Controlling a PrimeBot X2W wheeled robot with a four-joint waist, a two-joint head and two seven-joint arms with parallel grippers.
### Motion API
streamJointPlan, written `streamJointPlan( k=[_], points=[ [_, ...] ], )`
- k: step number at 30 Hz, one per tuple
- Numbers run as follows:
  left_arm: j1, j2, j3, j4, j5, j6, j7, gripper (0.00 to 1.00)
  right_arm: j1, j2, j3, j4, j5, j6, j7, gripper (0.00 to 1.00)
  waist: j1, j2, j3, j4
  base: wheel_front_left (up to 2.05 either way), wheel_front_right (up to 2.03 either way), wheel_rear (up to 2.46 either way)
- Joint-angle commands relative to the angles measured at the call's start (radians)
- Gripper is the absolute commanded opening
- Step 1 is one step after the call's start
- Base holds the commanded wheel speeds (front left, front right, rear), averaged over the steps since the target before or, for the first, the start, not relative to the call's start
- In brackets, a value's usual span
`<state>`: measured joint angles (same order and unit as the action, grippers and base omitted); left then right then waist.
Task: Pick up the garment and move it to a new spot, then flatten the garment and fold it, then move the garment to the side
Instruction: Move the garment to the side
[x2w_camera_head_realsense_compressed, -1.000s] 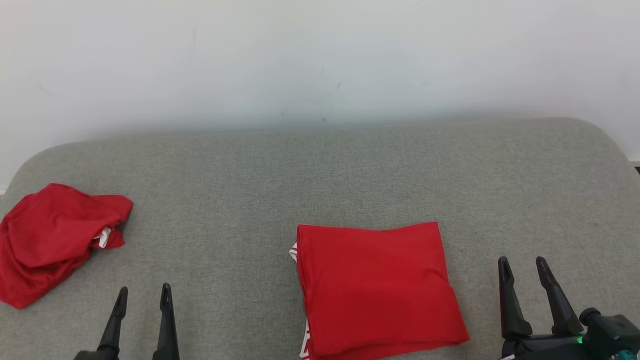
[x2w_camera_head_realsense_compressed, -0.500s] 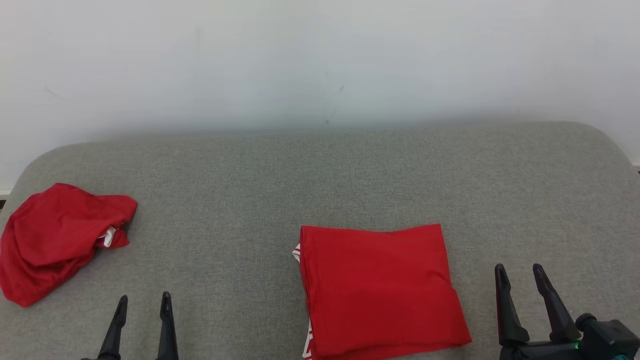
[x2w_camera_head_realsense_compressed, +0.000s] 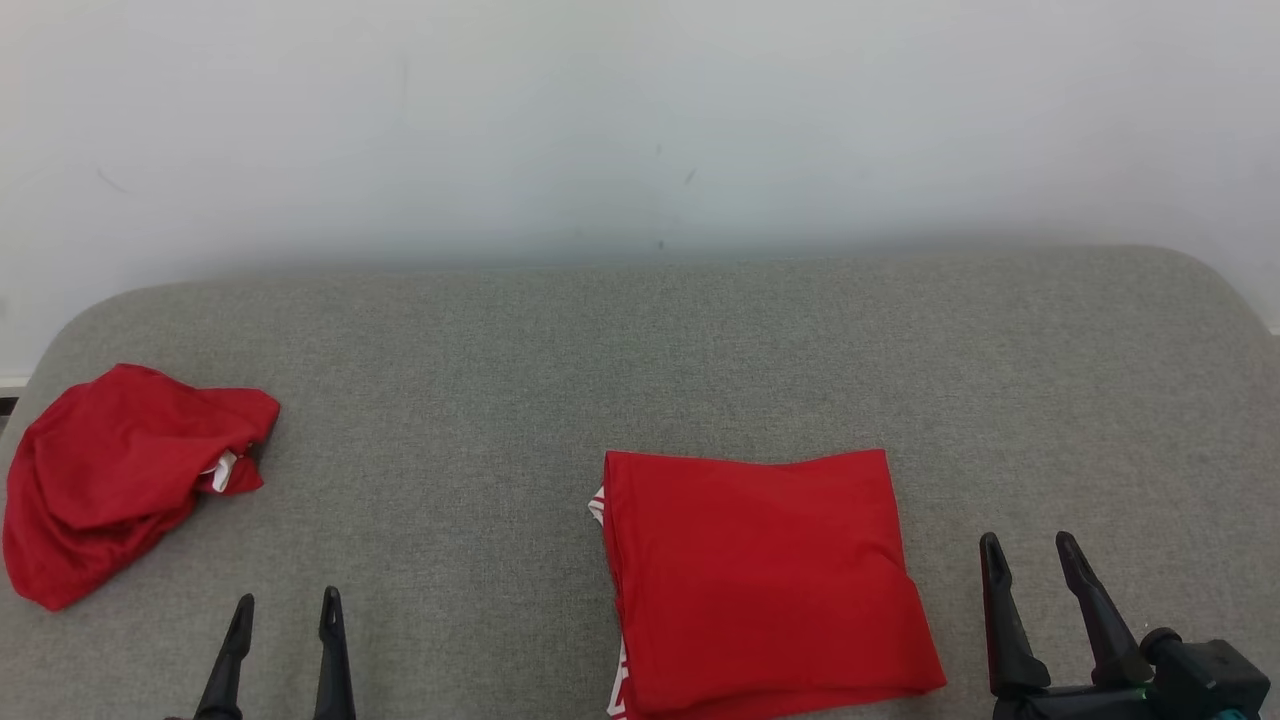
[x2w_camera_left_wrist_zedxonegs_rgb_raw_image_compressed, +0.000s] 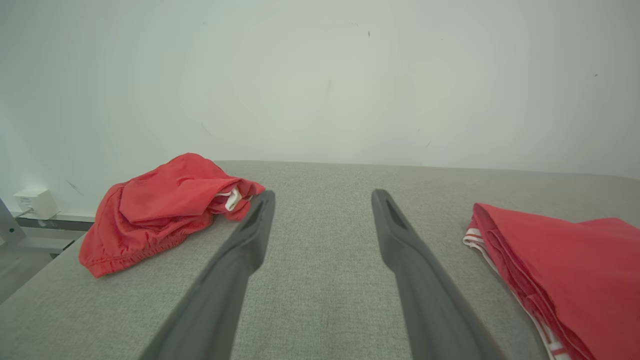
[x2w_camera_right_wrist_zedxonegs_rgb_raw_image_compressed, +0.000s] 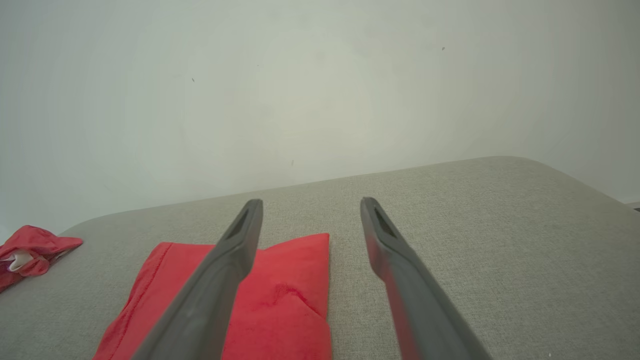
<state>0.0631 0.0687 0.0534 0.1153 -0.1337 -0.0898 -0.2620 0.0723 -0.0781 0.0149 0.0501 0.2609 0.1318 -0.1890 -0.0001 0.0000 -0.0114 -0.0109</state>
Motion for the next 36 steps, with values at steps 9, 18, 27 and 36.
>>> streamJointPlan(
  k=[9,18,27,36],
  points=[
    [0.013,0.01,-0.006,0.0,-0.014,0.009,0.005,1.0,0.01,0.005,0.005,0.007,-0.009,-0.002,0.007,1.0,0.0001,0.0,-0.004,0.001,0.0,0.0,0.0],
    [-0.001,0.013,-0.014,0.0,-0.021,0.015,0.006,1.0,-0.107,-0.042,0.052,0.039,-0.023,-0.002,0.047,1.0,0.0001,0.0,0.005,0.005,0.0,0.0,0.0],
    [-0.027,0.011,-0.033,0.009,-0.027,0.013,0.002,1.0,-0.269,-0.074,0.057,0.202,-0.021,-0.002,0.139,1.0,0.0001,0.0,0.037,0.036,0.0,0.0,0.0],
    [-0.059,0.007,-0.046,0.011,-0.032,0.018,-0.002,1.0,-0.348,-0.072,0.063,0.409,-0.02,-0.002,0.156,1.0,0.0001,0.0,0.085,0.062,0.0,0.0,0.0]
  ],
)
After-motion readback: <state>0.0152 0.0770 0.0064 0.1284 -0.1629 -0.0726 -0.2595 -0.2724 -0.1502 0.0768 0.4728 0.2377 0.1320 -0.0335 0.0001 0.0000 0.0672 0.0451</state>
